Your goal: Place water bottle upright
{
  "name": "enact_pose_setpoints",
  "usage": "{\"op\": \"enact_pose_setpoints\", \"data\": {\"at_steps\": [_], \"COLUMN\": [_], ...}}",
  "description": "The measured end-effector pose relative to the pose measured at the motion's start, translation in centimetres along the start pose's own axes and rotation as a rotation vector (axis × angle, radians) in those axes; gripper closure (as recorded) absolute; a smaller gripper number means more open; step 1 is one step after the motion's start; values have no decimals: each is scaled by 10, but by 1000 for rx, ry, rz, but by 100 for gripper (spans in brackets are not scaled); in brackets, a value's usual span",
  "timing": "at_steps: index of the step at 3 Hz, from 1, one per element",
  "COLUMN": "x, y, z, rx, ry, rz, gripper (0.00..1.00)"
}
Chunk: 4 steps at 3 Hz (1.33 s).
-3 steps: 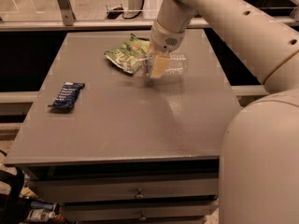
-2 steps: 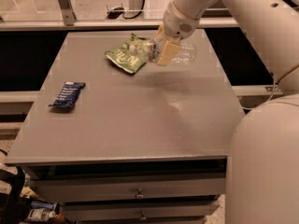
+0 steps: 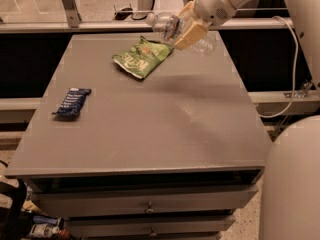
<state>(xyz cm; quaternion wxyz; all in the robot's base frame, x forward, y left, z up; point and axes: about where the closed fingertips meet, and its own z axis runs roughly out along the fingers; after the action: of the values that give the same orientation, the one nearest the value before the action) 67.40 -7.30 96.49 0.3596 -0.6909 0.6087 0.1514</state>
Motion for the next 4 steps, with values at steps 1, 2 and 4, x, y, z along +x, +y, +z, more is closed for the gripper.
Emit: {"op": "enact_pose_setpoints", "data": {"at_steps": [1,2,4], "x": [-11,-20,-31], "y": [-9,-8,-1], "z": [-24,-37,-45], "rx": [92,156,282], "ry": [-137,-211,-427], "rz": [26,41,43], "gripper": [100,100,100]}}
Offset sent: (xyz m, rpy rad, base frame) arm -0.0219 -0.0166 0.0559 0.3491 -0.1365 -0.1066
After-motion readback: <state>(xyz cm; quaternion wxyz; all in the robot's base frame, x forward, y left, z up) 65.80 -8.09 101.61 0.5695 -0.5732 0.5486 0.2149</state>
